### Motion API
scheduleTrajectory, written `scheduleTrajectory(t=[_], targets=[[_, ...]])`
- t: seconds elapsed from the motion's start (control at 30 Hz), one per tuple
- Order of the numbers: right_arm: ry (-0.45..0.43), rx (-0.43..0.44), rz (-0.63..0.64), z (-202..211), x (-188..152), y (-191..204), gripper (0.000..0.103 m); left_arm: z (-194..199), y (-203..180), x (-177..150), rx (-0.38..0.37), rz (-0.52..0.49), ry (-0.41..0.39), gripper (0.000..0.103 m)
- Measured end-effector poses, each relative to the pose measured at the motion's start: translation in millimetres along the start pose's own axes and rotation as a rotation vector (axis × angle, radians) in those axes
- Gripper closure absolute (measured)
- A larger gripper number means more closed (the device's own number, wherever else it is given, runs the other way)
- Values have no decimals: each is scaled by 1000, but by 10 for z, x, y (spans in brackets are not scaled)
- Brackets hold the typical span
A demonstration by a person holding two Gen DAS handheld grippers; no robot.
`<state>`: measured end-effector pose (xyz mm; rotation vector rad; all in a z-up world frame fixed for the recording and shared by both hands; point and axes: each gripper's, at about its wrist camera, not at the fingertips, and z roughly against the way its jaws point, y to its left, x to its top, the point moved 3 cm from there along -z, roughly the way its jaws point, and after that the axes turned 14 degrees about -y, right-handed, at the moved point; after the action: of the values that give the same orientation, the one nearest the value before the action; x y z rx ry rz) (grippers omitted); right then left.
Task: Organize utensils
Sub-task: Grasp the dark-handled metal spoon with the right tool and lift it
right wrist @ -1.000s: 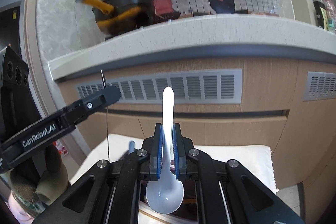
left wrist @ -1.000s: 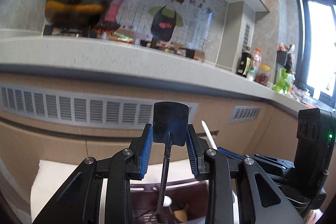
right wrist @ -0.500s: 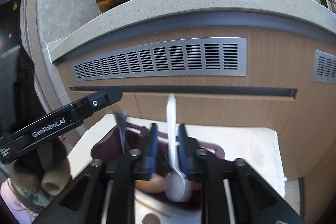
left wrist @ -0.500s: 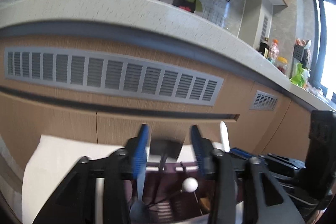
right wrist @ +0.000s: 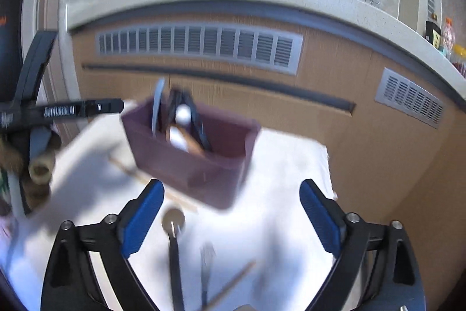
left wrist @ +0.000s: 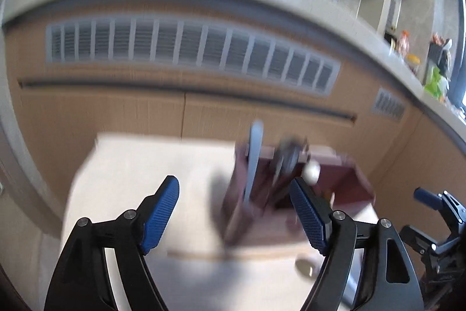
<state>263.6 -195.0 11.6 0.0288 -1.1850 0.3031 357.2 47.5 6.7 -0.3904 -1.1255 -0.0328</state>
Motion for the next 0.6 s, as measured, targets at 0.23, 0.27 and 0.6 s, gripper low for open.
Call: scheduleTrajectory(t=[0.23,0.27,0.6], targets=[[160,-20,47,100,-649,51,8,-212,361,-437,-74,115,181,24],[186,-20,32,103,-743,31,8,-266,390,-455,-92,124,199,24],[245,-1,-68,183,-961,-95,3,-482,490,-667,-185,155,367,23]])
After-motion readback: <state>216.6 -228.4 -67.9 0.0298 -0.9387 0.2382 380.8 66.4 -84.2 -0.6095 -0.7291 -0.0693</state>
